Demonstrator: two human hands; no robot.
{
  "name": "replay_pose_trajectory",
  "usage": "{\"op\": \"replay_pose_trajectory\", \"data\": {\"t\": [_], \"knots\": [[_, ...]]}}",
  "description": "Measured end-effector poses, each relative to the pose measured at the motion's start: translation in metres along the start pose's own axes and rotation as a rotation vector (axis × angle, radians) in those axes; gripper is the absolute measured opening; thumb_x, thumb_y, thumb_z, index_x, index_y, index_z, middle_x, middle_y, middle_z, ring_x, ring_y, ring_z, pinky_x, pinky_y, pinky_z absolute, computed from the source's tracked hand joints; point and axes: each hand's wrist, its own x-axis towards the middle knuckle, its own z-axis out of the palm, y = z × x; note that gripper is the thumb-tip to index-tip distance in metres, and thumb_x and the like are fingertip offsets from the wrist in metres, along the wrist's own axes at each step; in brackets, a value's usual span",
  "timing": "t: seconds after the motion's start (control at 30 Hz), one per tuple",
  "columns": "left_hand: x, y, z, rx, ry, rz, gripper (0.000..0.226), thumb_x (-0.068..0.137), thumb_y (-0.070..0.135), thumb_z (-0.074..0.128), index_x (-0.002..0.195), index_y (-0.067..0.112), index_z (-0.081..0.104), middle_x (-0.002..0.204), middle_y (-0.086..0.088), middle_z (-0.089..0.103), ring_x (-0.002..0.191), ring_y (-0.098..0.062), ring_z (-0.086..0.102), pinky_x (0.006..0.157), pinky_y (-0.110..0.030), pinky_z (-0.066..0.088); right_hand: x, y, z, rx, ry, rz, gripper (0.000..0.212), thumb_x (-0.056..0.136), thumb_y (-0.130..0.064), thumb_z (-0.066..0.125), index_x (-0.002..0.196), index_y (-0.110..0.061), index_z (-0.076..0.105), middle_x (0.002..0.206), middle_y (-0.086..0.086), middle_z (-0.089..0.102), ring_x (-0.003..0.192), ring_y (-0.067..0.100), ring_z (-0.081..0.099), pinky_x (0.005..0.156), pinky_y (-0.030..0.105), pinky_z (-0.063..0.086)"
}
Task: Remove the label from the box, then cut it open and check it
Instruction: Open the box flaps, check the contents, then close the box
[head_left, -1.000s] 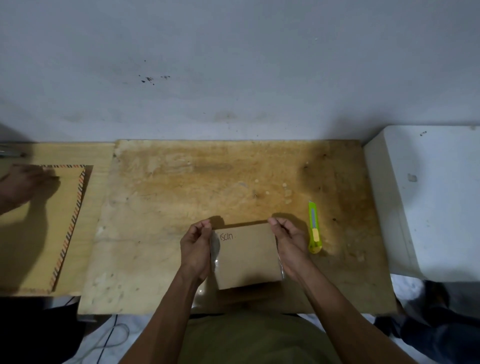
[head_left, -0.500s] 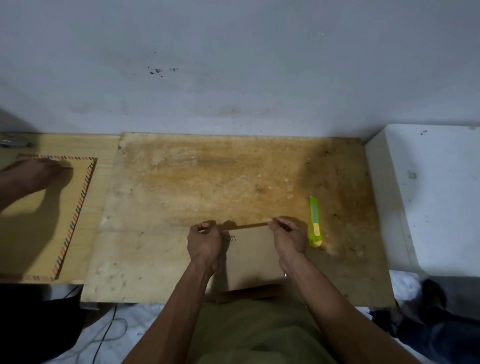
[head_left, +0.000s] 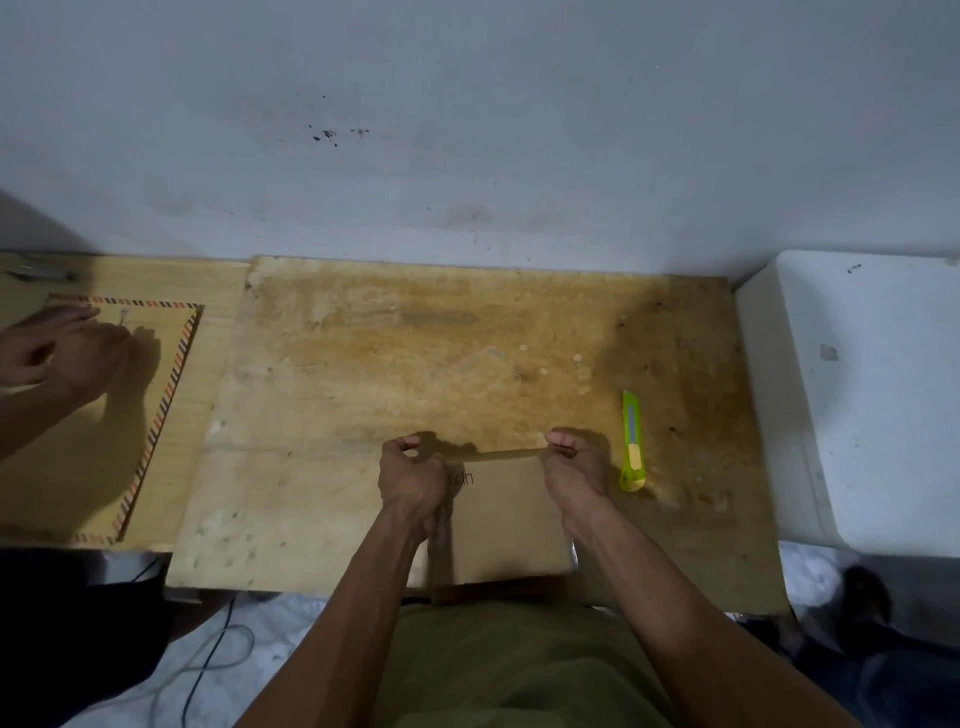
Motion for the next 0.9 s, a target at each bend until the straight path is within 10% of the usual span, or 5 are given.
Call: {"op": "replay_pose_trajectory", "data": {"t": [0.4, 0.7, 0.9], "knots": [[-0.003, -0.003, 0.002, 0.122, 0.072, 0.046, 0.027, 0.087, 0.008, 0.063, 0.112, 0.017, 0.056, 0.1, -0.009, 0.064, 0.068, -0.014, 0.058, 0.053, -0.025, 0.046, -0.002, 0.002, -0.004, -0.223, -0.015, -0.064, 0.02, 0.091, -0.01, 0.054, 0.104, -0.021, 0.064, 0.104, 0.0, 0.064, 0.088, 0.015, 0.06, 0.077, 0.024, 0.049], [0.008, -0.002, 0.003, 0.093, -0.073, -0.035, 0.043, 0.09, 0.018, 0.055, 0.131, 0.012, 0.043, 0.116, -0.016, 0.062, 0.1, -0.03, 0.065, 0.083, -0.047, 0.059, 0.008, -0.004, -0.009, -0.279, -0.058, -0.036, 0.029, 0.089, -0.022, 0.061, 0.117, -0.016, 0.059, 0.103, 0.004, 0.066, 0.091, 0.02, 0.065, 0.085, 0.036, 0.057], [0.007, 0.009, 0.002, 0.069, -0.138, -0.069, 0.044, 0.096, 0.009, 0.048, 0.139, 0.004, 0.041, 0.121, -0.022, 0.061, 0.101, -0.033, 0.065, 0.069, -0.037, 0.056, 0.005, -0.008, -0.004, -0.403, -0.121, -0.019, 0.031, 0.093, -0.019, 0.049, 0.123, -0.013, 0.055, 0.113, 0.009, 0.064, 0.103, 0.027, 0.063, 0.091, 0.037, 0.054]]}}
